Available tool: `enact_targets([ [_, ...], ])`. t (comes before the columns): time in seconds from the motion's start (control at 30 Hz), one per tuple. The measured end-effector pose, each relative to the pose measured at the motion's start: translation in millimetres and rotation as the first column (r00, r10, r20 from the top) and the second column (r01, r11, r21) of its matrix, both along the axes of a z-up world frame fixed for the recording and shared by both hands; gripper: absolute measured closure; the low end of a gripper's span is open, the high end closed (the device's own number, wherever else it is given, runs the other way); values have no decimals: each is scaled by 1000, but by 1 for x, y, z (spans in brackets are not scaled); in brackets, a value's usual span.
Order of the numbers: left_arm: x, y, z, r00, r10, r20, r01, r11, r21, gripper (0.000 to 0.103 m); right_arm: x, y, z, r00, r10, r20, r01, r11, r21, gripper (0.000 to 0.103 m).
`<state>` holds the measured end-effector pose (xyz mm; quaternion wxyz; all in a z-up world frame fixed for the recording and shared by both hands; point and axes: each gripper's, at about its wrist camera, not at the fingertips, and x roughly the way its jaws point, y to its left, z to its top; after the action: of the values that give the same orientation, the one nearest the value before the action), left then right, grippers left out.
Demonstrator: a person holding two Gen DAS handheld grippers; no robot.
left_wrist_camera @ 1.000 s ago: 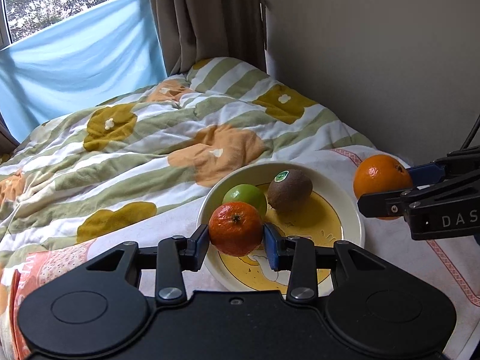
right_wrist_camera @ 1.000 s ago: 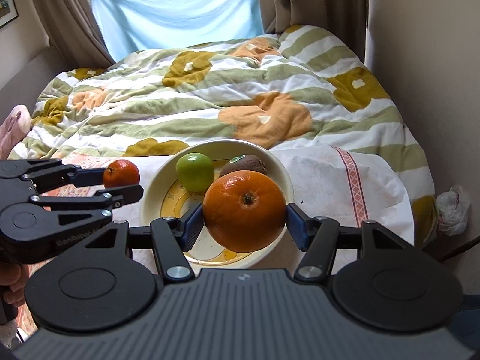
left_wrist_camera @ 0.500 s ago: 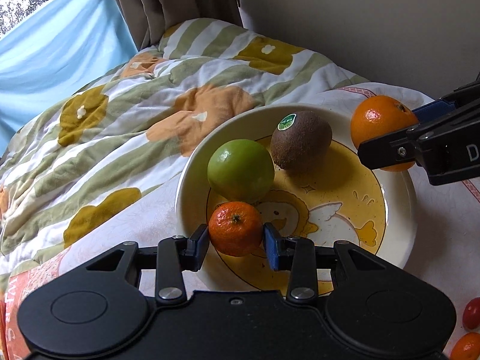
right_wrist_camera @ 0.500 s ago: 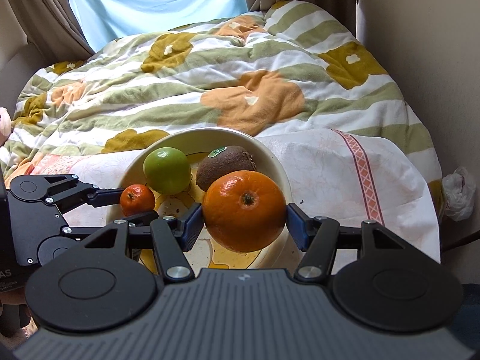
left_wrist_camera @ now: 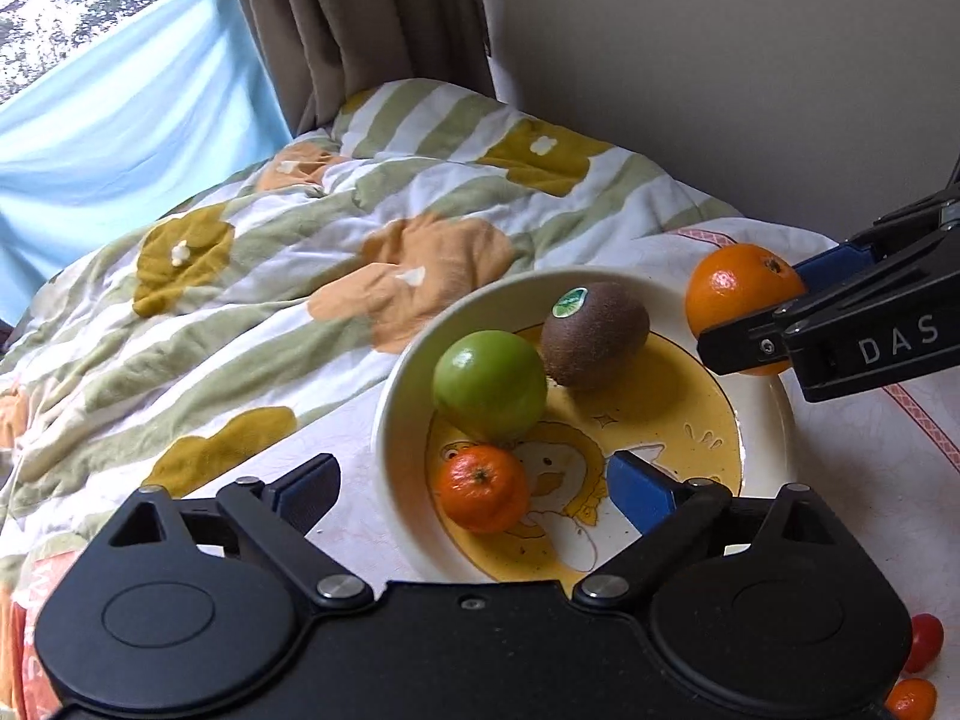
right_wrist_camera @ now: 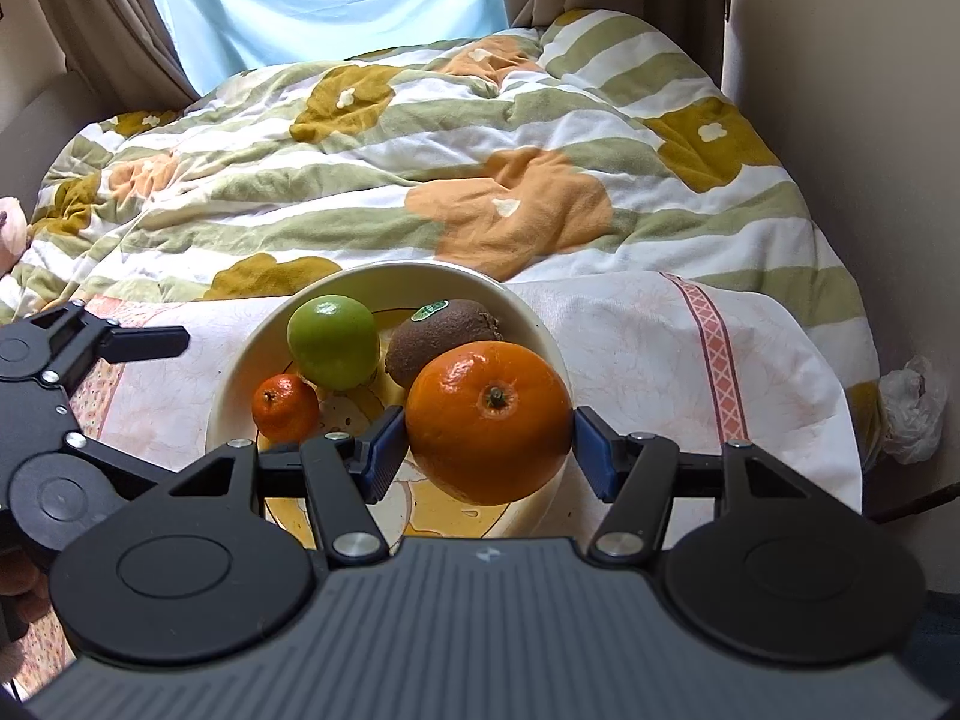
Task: Organize fruits
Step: 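Lower the large orange into the bowl and open right gripper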
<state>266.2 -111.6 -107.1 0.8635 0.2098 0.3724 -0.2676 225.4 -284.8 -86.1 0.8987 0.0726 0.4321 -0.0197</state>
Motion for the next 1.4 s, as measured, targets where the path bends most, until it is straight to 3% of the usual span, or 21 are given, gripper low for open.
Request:
enact_targets([
  [0.53, -15, 41, 16, 989, 146, -36, -148, 987, -56, 5, 10, 23, -26, 995, 92, -26, -94, 992, -81, 28],
  [1.03, -21, 57, 16, 982, 181, -61, -186, 979, -87, 5, 17, 41, -41, 990, 132, -49, -138, 977, -161, 28],
  [1.1, -22, 57, 16, 981, 185, -59, -190, 978, -84, 5, 16, 41, -41, 991, 132, -34, -136, 976, -173, 24],
  [1.17, -24, 59, 17, 980, 189, -56, -193, 978, -84, 5, 11, 42, -35, 991, 131, 1, -129, 971, -200, 0],
  [1.4, -34, 63, 25, 978, 206, -37, -209, 973, -97, 5, -2, 32, -21, 991, 122, 47, -112, 979, -168, 0],
])
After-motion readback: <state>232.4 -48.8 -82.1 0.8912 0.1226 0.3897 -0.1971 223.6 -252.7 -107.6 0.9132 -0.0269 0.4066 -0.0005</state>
